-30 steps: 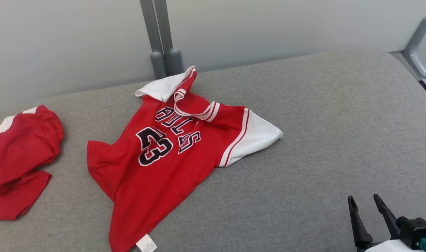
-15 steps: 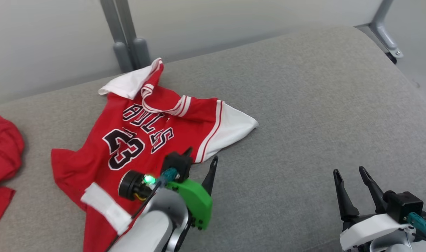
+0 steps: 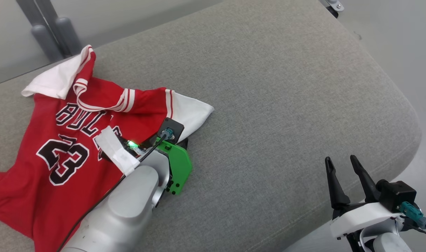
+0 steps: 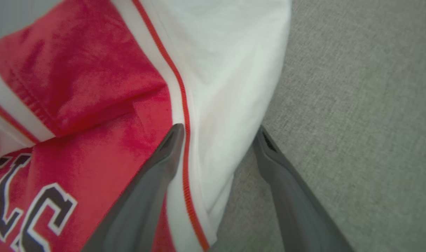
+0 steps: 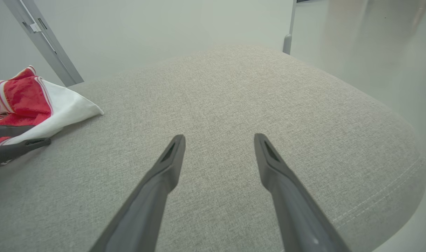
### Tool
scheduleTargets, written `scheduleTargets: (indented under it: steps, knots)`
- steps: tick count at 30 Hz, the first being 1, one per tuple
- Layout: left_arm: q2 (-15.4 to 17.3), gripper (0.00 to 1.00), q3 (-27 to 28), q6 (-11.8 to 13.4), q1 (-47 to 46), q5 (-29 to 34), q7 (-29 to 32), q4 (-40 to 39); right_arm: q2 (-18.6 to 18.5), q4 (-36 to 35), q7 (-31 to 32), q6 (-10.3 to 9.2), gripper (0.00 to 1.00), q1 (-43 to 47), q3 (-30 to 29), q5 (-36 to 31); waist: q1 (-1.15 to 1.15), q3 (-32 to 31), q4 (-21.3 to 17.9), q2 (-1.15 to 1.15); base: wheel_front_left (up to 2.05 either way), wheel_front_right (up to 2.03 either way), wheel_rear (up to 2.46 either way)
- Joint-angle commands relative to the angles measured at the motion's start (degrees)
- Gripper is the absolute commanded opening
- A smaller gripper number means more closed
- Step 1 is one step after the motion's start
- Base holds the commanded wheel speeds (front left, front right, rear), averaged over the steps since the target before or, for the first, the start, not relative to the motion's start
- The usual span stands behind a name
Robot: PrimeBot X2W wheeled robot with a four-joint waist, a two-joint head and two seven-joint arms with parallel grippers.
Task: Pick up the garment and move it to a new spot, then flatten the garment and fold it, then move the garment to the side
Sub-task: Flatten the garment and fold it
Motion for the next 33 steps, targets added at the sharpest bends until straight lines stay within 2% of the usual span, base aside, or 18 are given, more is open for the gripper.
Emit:
scheduleTargets:
  steps: [1,5,8,10,13,14,15,20,22,26,29,30,33]
  knots:
    - [-0.14,0.0,-0.1,-1.12,-1.25,-0.41,-0.33,1.9,0.22,0.16,-0.19,0.0,1.0,-0.59,-0.05,0.17,0.0,2.81,-3.1,0.0,0.0,0.0,0.0]
    - [-1.6,0.0,0.51,-5.26,-1.55,-3.89,-2.56,4.02,0.26,0.63,-0.19,0.0,1.0,0.59,-1.03,-0.13,0.0,1.44,-2.31,0.0,0.0,0.0,0.0]
    - [-2.21,0.0,-0.89,-9.05,-0.35,-7.18,-3.04,0.98,0.08,0.68,-0.19,0.0,1.0,1.5,-1.43,-0.55,0.0,0.07,-1.03,0.0,0.0,0.0,0.0]
    - [-2.36,0.0,-3.64,-10.11,0.63,-11.11,-2.68,-4.22,-0.45,0.7,-0.19,0.0,1.0,1.85,-1.34,-0.82,0.0,-0.67,-0.12,0.0,0.0,0.0,0.0]
    - [-2.18,0.0,-8.47,-10.39,1.38,-17.22,-1.91,-12.82,-0.88,0.72,-0.19,-0.01,1.0,2.04,-1.16,-1.07,0.0,-1.47,0.98,0.0,0.0,0.0,0.0]
    - [-1.97,0.35,-11.3,-10.37,0.57,-19.14,-2.24,-15.97,-1.03,0.55,-0.19,0.0,1.0,2.0,-1.49,-1.12,0.0,-1.64,1.73,0.0,0.0,0.0,0.0]
    - [-1.93,1.0,-12.33,-10.38,0.76,-20.51,-2.63,-16.39,-1.06,0.45,-0.19,0.0,1.0,1.93,-1.46,-1.18,0.0,-1.7,2.09,0.0,0.0,0.0,0.0]
    - [-2.19,1.0,-16.42,-10.4,3.42,-25.34,-5.45,-16.39,-1.06,0.93,-0.19,-0.01,1.0,1.38,-1.34,-1.14,0.0,-2.04,2.83,0.0,0.0,0.0,0.0]
    - [-2.02,1.0,-17.31,-9.83,5.38,-28.47,-9.62,-17.78,-1.12,0.93,-0.19,0.0,1.0,2.72,-1.69,-1.4,0.0,-3.01,4.03,0.0,0.0,0.0,0.0]
    - [-2.05,1.0,-15.5,-4.66,8.33,-28.75,-17.86,-18.32,-1.79,-0.03,-0.19,-0.01,1.0,4.07,-3.1,-1.83,0.0,-4.88,6.27,0.0,0.0,0.0,0.0]
    - [-0.82,1.0,-11.52,0.67,12.43,-26.69,-20.84,-19.28,-2.54,-1.14,-0.19,0.0,1.0,6.01,-4.8,-2.32,0.0,-6.71,8.8,0.0,0.0,0.0,0.0]
    - [0.26,1.0,-9.2,2.81,14.1,-25.34,-21.17,-20.63,-2.89,-1.63,-0.19,0.0,1.0,6.54,-5.43,-2.66,0.0,-7.28,9.81,0.0,0.0,0.0,0.0]
    - [2.46,1.0,-1.31,6.43,21.35,-21.01,-21.13,-27.36,-3.5,-2.72,-0.19,-0.01,1.0,8.07,-7.36,-3.14,0.0,-9.07,12.76,0.0,0.0,0.0,0.0]
